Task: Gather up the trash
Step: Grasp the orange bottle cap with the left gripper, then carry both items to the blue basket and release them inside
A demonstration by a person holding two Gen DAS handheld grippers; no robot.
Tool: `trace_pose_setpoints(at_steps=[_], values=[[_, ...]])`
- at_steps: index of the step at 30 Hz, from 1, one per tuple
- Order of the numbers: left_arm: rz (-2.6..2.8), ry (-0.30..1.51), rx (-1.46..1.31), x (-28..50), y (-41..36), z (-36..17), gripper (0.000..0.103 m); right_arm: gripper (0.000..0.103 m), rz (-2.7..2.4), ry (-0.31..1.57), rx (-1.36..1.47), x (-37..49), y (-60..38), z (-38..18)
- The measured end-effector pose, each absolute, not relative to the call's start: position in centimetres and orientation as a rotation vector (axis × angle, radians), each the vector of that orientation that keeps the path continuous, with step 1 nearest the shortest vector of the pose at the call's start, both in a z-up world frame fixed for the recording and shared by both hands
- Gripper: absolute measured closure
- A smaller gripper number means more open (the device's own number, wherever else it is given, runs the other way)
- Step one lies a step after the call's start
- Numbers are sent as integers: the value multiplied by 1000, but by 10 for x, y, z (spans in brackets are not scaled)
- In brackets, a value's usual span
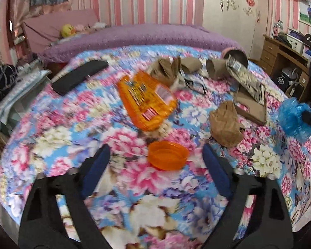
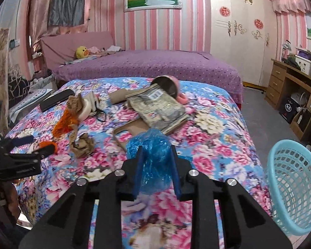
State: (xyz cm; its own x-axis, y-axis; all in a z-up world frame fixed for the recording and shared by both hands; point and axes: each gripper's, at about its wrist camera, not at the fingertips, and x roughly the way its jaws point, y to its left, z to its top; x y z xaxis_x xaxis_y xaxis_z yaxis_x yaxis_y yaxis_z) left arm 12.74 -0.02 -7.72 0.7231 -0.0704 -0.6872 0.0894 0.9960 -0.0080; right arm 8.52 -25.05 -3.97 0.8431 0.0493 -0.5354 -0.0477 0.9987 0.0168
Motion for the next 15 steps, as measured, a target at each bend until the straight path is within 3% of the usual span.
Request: trace_pose_setpoints(at_steps=[6,15], values=[[-98,786,53,131,-8,-86,64,78,60,571,41,83,-272,-38],[-109,692,73,111,-55,-33,64,78,34,541,79,63,-330,-10]])
